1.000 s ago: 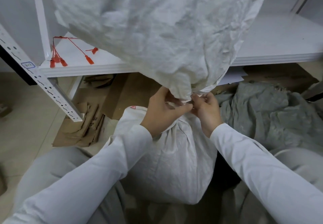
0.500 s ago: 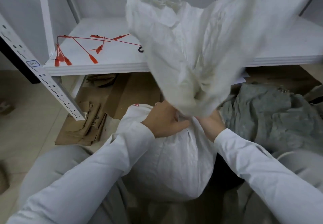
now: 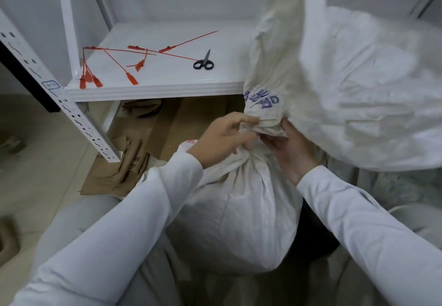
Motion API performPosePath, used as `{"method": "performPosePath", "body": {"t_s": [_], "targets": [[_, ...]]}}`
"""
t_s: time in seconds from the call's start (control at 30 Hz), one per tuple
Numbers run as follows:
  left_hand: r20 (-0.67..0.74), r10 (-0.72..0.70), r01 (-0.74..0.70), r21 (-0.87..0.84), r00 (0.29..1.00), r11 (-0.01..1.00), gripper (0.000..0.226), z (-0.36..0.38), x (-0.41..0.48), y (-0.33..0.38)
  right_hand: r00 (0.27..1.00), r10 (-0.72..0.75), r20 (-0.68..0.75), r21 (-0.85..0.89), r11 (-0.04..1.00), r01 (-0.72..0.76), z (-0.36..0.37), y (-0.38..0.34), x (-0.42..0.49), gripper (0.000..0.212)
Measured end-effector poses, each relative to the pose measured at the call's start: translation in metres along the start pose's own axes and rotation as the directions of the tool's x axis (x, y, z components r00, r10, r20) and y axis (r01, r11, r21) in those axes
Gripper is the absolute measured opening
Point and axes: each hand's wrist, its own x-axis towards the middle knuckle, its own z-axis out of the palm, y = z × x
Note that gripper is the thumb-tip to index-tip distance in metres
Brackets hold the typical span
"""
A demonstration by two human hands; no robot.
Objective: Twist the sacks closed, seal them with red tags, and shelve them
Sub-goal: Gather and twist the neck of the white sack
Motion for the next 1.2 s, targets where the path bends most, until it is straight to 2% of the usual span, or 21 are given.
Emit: {"method": "performPosePath", "body": {"t_s": [0.07,0.13,0.23,0.3,0.4,0.5,0.67,0.8,1.0,1.07,1.13,1.17,1.2], "targets": [[-0.147,-0.063,0.053,-0.075,0.987,0.996,0.015,-0.006,0.007,-0.007,0.999,-0.025,0.027,0.058,0.998,0.023,0.013,-0.012,-0.007,0.034],[-0.26,-0.139,0.115,-0.107,0.956,0.988,0.019,-0.008,0.013,-0.013,0.999,-0.02,0.026,0.091,0.996,0.017,0.016,-0.013,-0.011,0.039],[-0.16,-0.238,0.227,-0.084,0.958,0.97,0.034,-0.002,0.015,-0.019,0.998,0.007,0.07,0.087,0.996,-0.013,0.015,-0.012,-0.015,0.04],[-0.044,-0.229,0.224,-0.1,0.972,0.969,0.035,0.002,0.014,-0.02,0.994,0.044,0.101,0.08,0.995,-0.053,0.014,-0.013,-0.016,0.039],[0.035,-0.214,0.217,-0.138,0.976,0.966,0.033,0.007,0.012,-0.018,0.99,0.089,0.111,0.08,0.992,-0.098,0.012,-0.01,-0.016,0.041],[0.026,-0.215,0.216,-0.158,0.976,0.964,0.034,0.006,0.011,-0.018,0.984,0.115,0.136,0.076,0.989,-0.126,0.013,-0.011,-0.018,0.041],[-0.115,-0.189,0.173,-0.133,0.975,0.976,0.04,0.008,0.012,-0.021,0.985,0.133,0.115,0.065,0.988,-0.141,0.016,-0.01,-0.022,0.04],[-0.272,-0.14,0.152,0.023,0.952,0.988,0.05,0.015,0.016,-0.027,0.992,0.124,0.015,0.124,0.984,-0.125,0.019,-0.007,-0.027,0.031],[-0.409,0.001,0.135,0.304,0.912,0.943,0.047,0.025,0.017,-0.026,0.963,0.082,-0.258,0.0,0.996,-0.085,0.015,0.0,-0.041,0.025],[-0.417,0.03,0.136,0.363,0.908,0.922,0.041,0.027,0.017,-0.027,0.964,-0.009,-0.264,-0.017,1.0,0.005,0.016,0.001,-0.05,0.018],[-0.412,0.059,0.136,0.429,0.909,0.893,0.039,0.029,0.015,-0.025,0.963,-0.169,-0.211,-0.123,0.982,0.145,0.018,0.003,-0.055,0.011],[-0.408,0.078,0.134,0.466,0.91,0.875,0.037,0.03,0.014,-0.025,0.955,-0.248,-0.162,-0.2,0.956,0.214,0.019,0.005,-0.055,0.02],[-0.401,0.095,0.132,0.502,0.911,0.855,0.035,0.032,0.013,-0.023,0.952,-0.287,-0.11,-0.263,0.932,0.25,0.021,0.006,-0.057,0.041]]}}
